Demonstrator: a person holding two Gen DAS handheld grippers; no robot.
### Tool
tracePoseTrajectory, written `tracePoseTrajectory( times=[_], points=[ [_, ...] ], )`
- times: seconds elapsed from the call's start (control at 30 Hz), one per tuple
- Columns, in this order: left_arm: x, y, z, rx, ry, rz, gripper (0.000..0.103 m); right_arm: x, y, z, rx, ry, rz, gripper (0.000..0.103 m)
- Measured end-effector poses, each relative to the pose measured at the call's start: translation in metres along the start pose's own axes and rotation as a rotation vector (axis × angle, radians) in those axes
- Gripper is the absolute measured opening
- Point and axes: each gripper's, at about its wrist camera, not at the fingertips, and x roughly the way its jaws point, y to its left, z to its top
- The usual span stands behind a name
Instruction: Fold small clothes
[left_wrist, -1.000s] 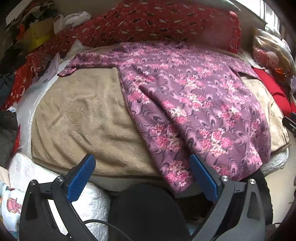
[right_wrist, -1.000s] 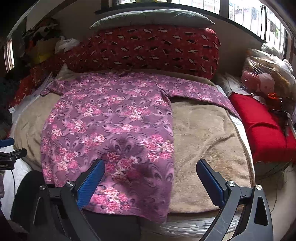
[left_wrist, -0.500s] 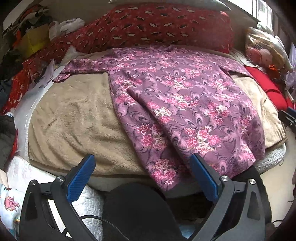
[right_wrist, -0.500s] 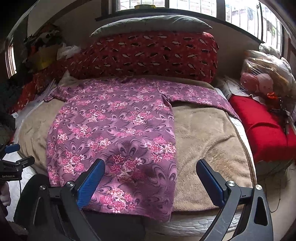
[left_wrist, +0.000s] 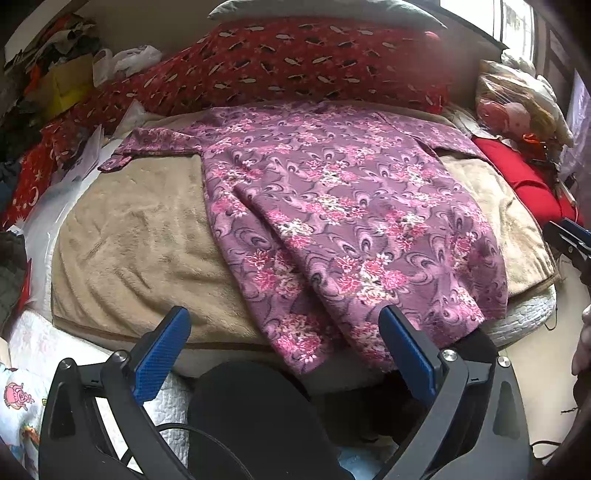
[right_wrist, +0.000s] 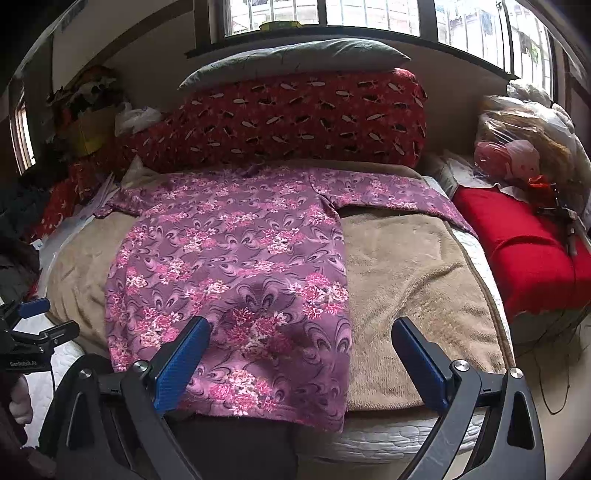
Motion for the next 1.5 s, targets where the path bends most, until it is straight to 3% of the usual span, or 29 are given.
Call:
tracePoseTrajectory(
  times=[0.77,1.37,1.5],
  points=[
    [-0.007,-0.011,-0.001,0.020,-0.011,-0.003,0.102,-0.012,-0.003,-0.005,0.011,-0.021,0.015,0.099],
    [0.010,-0.006,0.001,0.007,0.037,-0.016,0.102,0.004,-0.001,-0.003,0.012,0.017,0.026,0.099],
    [0.019,0.007,0.004,-0.044,0.075,-0.034,0.102,0.006,-0.004,-0.003,0.029,0.022,0.029,0.099]
  ],
)
